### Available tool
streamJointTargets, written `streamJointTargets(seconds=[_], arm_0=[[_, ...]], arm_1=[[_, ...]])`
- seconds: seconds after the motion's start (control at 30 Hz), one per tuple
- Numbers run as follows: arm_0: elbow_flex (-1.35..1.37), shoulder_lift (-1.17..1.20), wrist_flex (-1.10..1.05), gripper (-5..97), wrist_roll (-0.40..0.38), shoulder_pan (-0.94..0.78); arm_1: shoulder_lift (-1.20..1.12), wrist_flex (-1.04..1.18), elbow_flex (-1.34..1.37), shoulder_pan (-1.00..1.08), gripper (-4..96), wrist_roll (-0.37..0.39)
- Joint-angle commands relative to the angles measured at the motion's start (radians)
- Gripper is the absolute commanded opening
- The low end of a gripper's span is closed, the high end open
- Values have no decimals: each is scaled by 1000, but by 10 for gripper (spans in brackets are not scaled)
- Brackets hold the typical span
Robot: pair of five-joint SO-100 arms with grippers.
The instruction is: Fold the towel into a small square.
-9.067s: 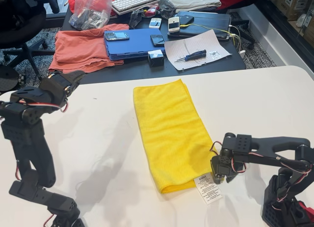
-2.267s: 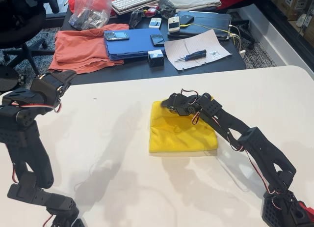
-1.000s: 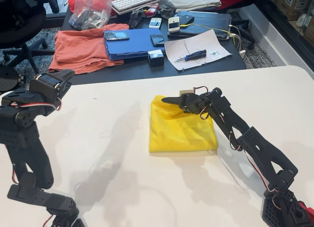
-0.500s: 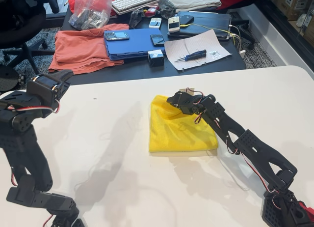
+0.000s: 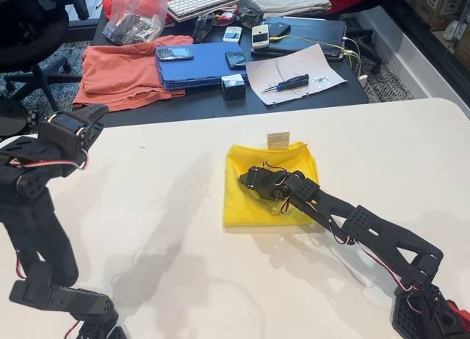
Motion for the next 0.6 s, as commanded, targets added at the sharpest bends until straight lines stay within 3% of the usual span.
streamJointTargets(seconds=[0.0,0.27,0.57], arm_0=[[-3,40,17,-2,5,5],[14,293,-26,-2,32,78],[98,129,-181,-2,32,196]], arm_1=[[23,-5,-11,2,108,-2],[63,-3,-9,2,108,-2],[49,-3,-8,5,108,-3]])
